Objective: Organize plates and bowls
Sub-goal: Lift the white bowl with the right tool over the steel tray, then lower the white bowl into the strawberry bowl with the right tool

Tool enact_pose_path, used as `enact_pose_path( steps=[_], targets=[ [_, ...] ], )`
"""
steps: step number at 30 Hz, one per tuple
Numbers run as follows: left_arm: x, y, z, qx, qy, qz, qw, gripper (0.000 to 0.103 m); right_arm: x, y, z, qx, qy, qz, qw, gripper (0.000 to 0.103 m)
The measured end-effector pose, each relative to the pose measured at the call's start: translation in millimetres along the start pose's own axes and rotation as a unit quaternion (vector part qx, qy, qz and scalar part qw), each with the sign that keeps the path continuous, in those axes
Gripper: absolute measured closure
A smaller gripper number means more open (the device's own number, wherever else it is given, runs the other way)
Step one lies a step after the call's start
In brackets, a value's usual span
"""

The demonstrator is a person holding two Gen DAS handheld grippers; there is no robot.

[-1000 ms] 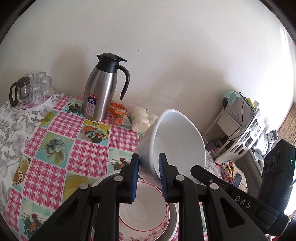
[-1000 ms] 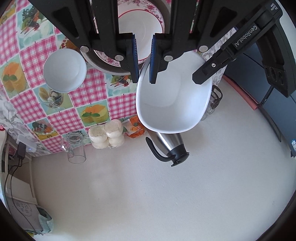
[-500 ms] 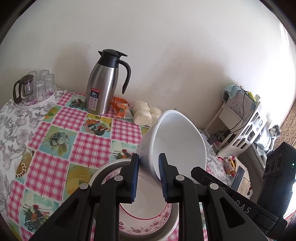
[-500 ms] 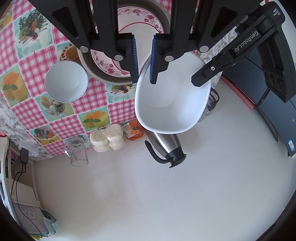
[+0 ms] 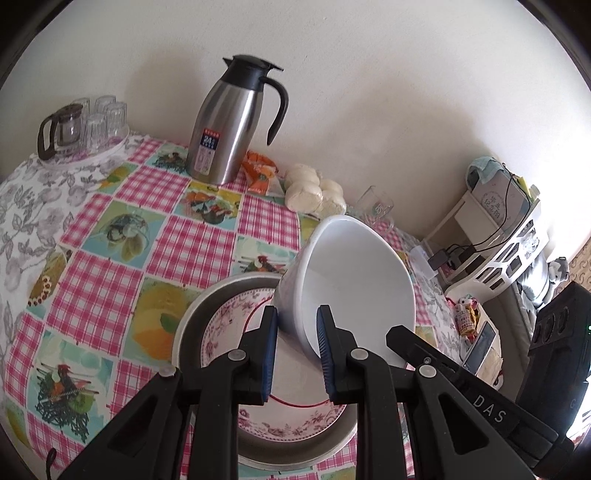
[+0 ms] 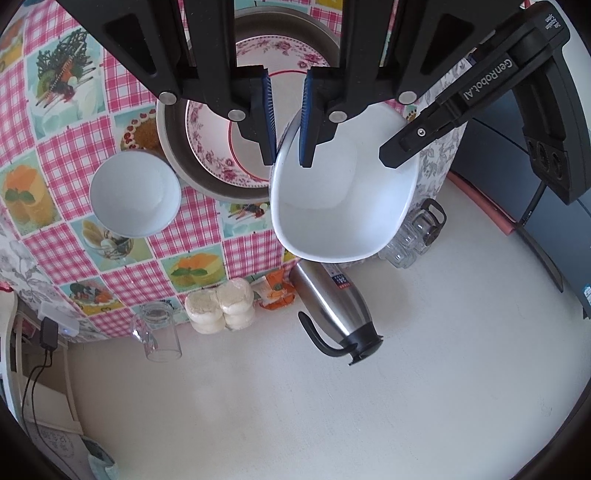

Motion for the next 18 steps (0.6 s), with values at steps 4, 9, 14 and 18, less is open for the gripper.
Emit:
enact_pose_path(
  steps=[4,9,14,18],
  targets=[
    [7.0,3.3,-6.2,-0.011,0.019,0.005,0.9997,0.081,4.8,-5.0,-4.7,0.005,0.015,-0.008,1.0,0.089],
    [17.2,10.2,-16.2,-0.024,0.047,0.018,0.9984,0.081,13.4,-9.3,-12.4,0.009,0.037,-0.018,0.999,0.089],
    [24.8,12.8,-23.5,-0.029,0.067,0.025,0.997,0.081,20.2,-14.8,-17.8,0.015,0.052,-0.028,0.998,0.089],
    [26.5,13.6,-25.3,-0.029,0.074,0.028,0.9965,0.081,21.9,-16.7,-19.3,0.014,0.057,-0.033,0.998,0.088]
  ],
)
Point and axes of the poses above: each gripper's, at about its wrist camera, not at the fingertips, and x roughly the way its jaws point, y to its left, z to its top, the point moved 7 cm from there along x, roughly the way its jaws point, and after that the axes turned 4 degrees about -y, right-handed, at the moved point
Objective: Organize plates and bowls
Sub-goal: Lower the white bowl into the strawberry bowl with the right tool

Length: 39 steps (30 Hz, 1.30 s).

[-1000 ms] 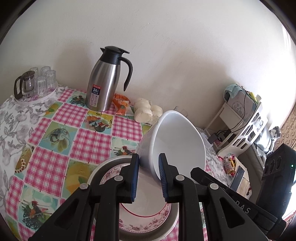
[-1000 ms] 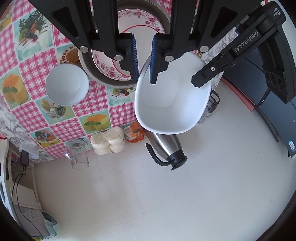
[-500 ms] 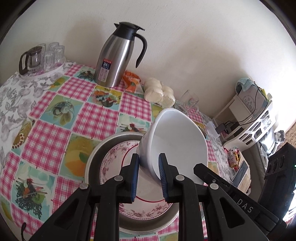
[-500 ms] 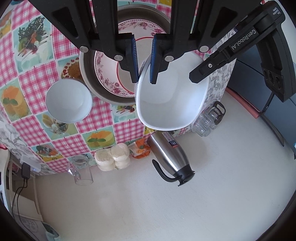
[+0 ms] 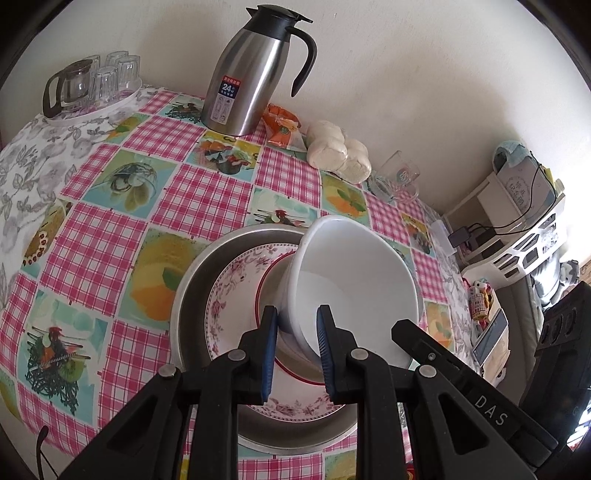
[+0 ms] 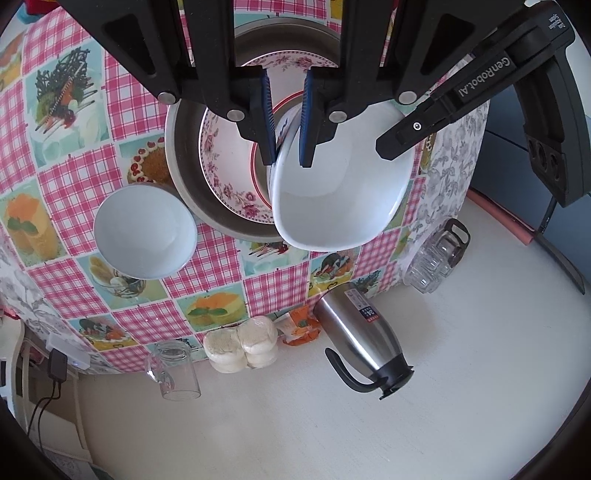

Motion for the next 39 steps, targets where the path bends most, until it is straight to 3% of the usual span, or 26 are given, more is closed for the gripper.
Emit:
enact_pose_path(
  steps=[11,39],
  targets=[
    [7.5,2.4,-3.2,-0.005,0.017,0.008,0.9998,0.081,11.0,-6.7,-6.2,0.006,0.023,-0.01,1.0,0.087],
    [6.5,4.1,-1.7,-0.008,0.016,0.01,0.9998,0.081,7.1,-4.7,-4.0,-0.003,0.015,-0.01,1.0,0.087]
  ],
)
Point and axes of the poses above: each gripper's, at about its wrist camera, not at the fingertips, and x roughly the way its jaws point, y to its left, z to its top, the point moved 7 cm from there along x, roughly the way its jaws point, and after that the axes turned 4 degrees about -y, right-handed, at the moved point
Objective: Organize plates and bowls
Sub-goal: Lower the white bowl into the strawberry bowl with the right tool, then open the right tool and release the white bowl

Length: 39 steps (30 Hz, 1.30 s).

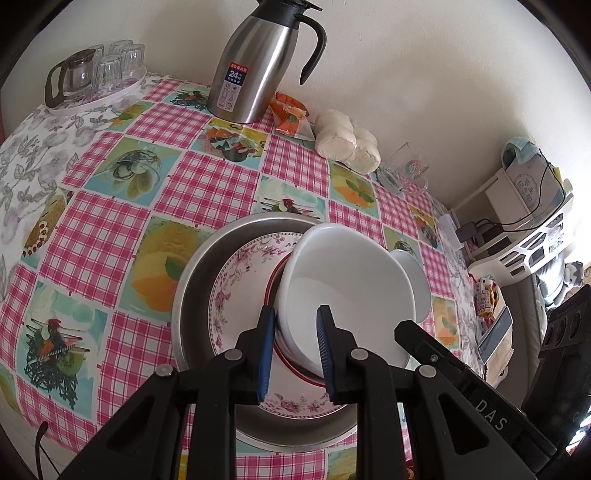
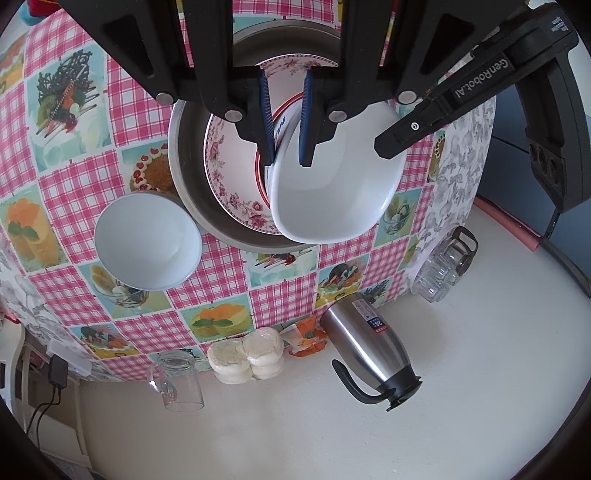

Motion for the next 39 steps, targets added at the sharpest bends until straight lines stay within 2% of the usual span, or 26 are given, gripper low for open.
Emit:
enact_pose_path(
  steps=[15,16,17,20,21,22,23,24,25,29,30,31,32,36,39],
  targets=[
    [-10.4,8.2,6.7,-0.015,-0.019,0.008,0.9997,0.077,-3.7,0.4,3.8,-0.011,-0.013,-0.007,1.0,0.086],
    [-11.9,8.9,7.8,-0.016,-0.022,0.008,0.9996,0.073,-4.4,1.0,4.4,-0.011,-0.015,-0.004,1.0,0.078],
    [-13.4,9.3,8.9,-0.016,-0.026,0.009,0.9995,0.07,-4.9,1.6,4.7,-0.012,-0.017,-0.003,1.0,0.075],
    [-15.2,11.6,10.7,-0.015,-0.031,0.018,0.9992,0.062,-6.0,1.8,6.4,-0.018,-0.024,-0.011,1.0,0.071],
    [-14.7,12.6,10.5,-0.017,-0.03,0.02,0.9992,0.059,-5.9,2.0,6.6,-0.021,-0.025,-0.015,0.999,0.064],
    [-14.0,13.8,10.2,-0.018,-0.029,0.023,0.9992,0.056,-5.3,1.8,6.7,-0.023,-0.025,-0.019,0.999,0.052],
    [-13.2,15.2,9.7,-0.02,-0.026,0.026,0.9991,0.054,-4.9,1.3,6.5,-0.025,-0.025,-0.023,0.999,0.047],
    [-12.2,16.6,9.1,-0.021,-0.024,0.031,0.999,0.048,-4.3,0.6,6.4,-0.027,-0.024,-0.028,0.999,0.042],
    [-11.4,18.2,8.7,-0.022,-0.022,0.037,0.9988,0.041,-3.6,0.1,6.4,-0.029,-0.023,-0.031,0.999,0.04],
    [-7.9,23.4,6.6,-0.022,-0.015,0.055,0.9981,0.038,-0.1,-4.8,5.5,-0.029,-0.017,-0.045,0.998,0.032],
    [-6.9,25.1,6.0,-0.023,-0.013,0.059,0.9979,0.033,0.7,-5.8,5.3,-0.03,-0.015,-0.048,0.998,0.032],
    [-6.1,27.1,5.7,-0.025,-0.013,0.063,0.9976,0.022,1.0,-6.9,5.3,-0.031,-0.015,-0.05,0.998,0.031],
    [-6.2,29.0,5.7,-0.027,-0.014,0.068,0.9972,0.018,1.5,-7.7,5.1,-0.031,-0.014,-0.052,0.998,0.03],
    [-11.0,32.9,8.7,-0.034,-0.029,0.071,0.9965,0.017,2.3,-10.3,4.8,-0.035,-0.015,-0.061,0.997,0.016],
    [-12.2,37.3,9.8,-0.041,-0.035,0.079,0.9954,0.017,2.1,-10.8,5.1,-0.038,-0.017,-0.064,0.997,0.013]
  ],
)
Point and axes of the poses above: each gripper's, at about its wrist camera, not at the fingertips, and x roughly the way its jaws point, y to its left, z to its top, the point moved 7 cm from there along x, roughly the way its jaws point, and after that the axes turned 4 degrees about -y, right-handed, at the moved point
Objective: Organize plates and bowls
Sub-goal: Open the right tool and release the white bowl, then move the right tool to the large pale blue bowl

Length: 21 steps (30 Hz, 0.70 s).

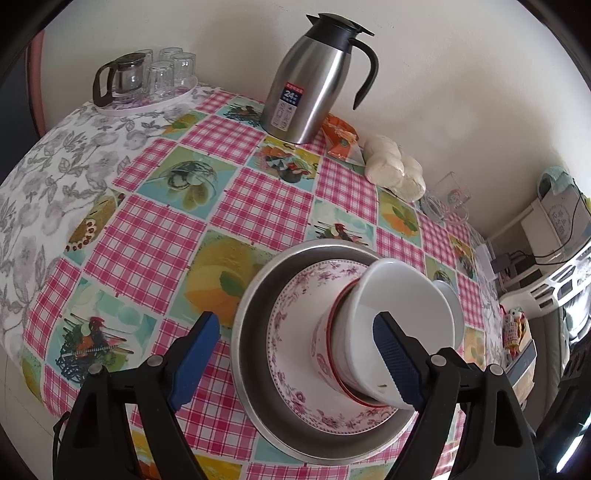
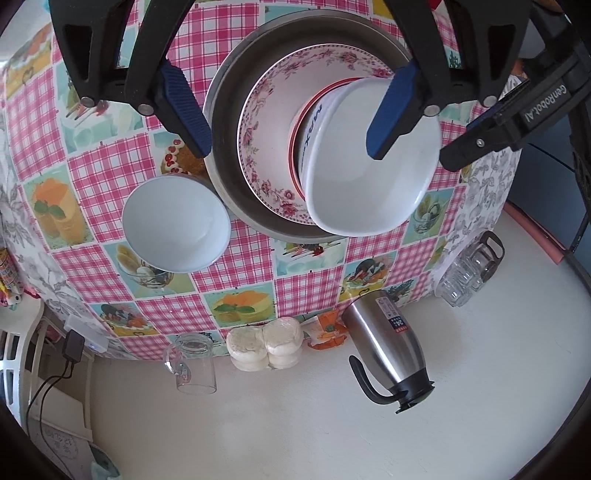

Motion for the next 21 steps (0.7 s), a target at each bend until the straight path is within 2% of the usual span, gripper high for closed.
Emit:
enact_pose_path(
  steps=[8,9,13,14,16,21],
  targets=[
    [2.9,7.5,-0.4,-0.009,-0.003,0.017,0.9998,0.016,-0.1,-3.9,0.5,-0.004,-0.004,-0.009,1.0,0.004],
    [3.4,7.6,-0.9,-0.009,-0.002,0.02,0.9998,0.016,0.0,-5.2,0.7,-0.004,-0.004,-0.011,1.0,0.0],
    [4.7,9.8,-2.0,-0.011,-0.002,0.03,0.9995,0.016,-0.1,-8.3,1.5,-0.002,-0.007,-0.013,1.0,0.0],
    [4.6,10.2,-2.1,-0.012,-0.003,0.032,0.9994,0.015,-0.4,-8.8,1.8,-0.002,-0.007,-0.013,1.0,0.0],
    [4.4,10.7,-1.8,-0.018,-0.005,0.033,0.9993,0.003,-0.8,-9.8,2.0,-0.004,-0.008,-0.014,1.0,0.0],
    [3.4,3.0,-0.8,-0.017,-0.013,0.029,0.9994,0.002,-1.7,-15.7,3.3,-0.005,-0.01,-0.019,1.0,0.0]
  ],
)
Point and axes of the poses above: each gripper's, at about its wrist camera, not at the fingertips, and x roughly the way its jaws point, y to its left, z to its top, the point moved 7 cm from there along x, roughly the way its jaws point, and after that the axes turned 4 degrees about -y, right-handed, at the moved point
